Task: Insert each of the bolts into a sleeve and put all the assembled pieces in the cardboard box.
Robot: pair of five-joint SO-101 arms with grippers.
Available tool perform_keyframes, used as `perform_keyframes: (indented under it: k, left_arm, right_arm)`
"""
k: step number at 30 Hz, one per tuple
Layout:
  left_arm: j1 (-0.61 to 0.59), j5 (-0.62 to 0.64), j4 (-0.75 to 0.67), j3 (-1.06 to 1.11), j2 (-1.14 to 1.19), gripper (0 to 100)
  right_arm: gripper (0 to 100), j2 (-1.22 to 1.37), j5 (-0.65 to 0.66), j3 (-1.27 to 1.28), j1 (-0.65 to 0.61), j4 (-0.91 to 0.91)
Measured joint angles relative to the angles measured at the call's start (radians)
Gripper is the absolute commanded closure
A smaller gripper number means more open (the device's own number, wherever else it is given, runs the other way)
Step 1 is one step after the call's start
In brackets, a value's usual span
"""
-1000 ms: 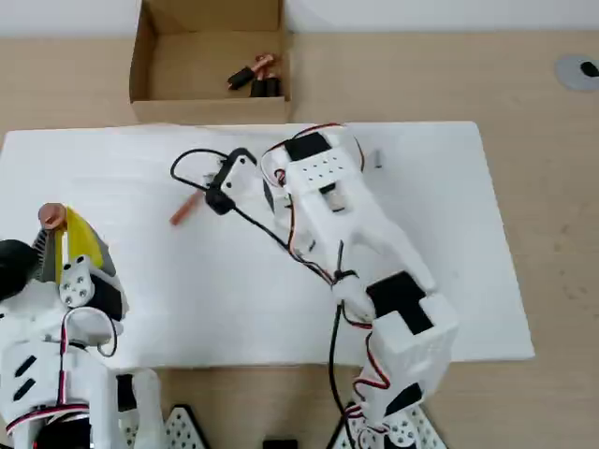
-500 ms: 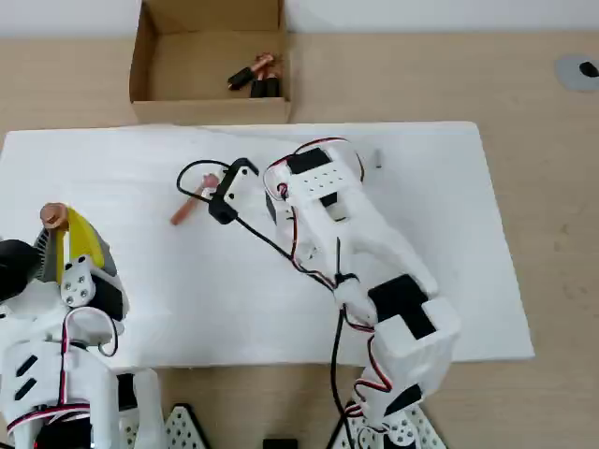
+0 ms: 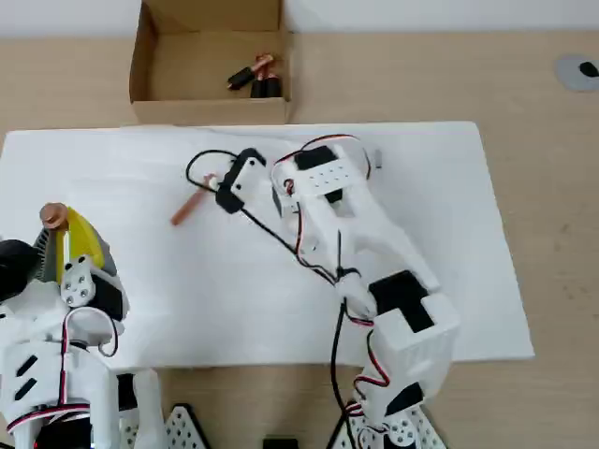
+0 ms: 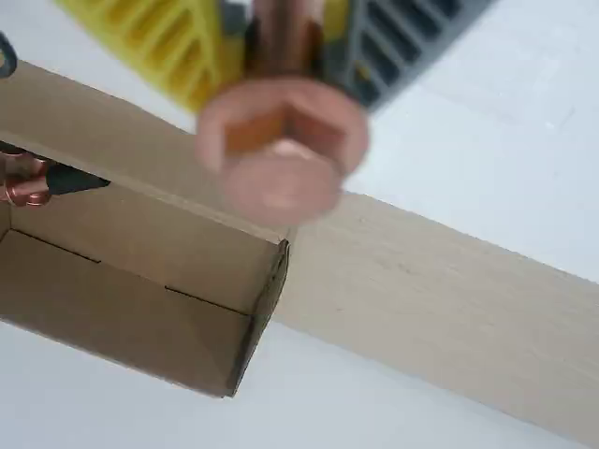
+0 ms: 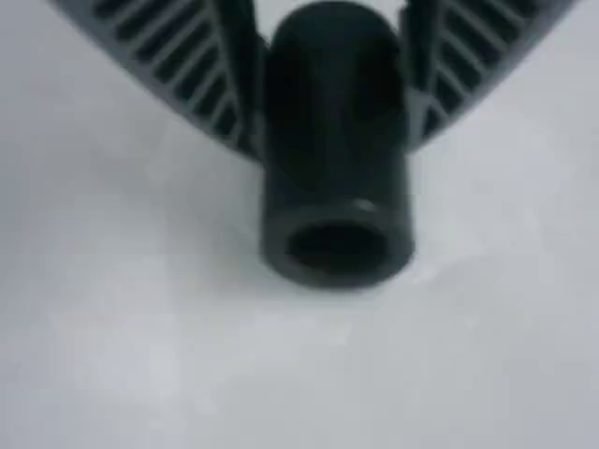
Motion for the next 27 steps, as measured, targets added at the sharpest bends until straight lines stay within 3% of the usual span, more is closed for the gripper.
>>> perform_keyframes:
  k: [4,8,16,21,27]
  left_arm:
    - [0.000,0.000,0.000,0.000,0.000,100]
    - [0.000,0.000,0.000,0.000,0.000,100]
    - [0.000,0.003,0.000,0.000,0.000,100]
    - [0.000,0.003,0.000,0.000,0.000,100]
    - [0.000,0.011,0.000,0.000,0.000,100]
  right_arm:
    - [98.8,0.021,-0.006,-0.046,0.006,0.029]
    - [98.8,0.063,-0.097,-0.169,0.006,0.127]
    - [98.8,0.069,-0.253,-0.618,0.000,0.359]
    - [98.8,-0.038,-0.307,-0.825,-0.051,0.486]
    - [98.8,-0.256,-0.397,-0.868,-0.146,0.509]
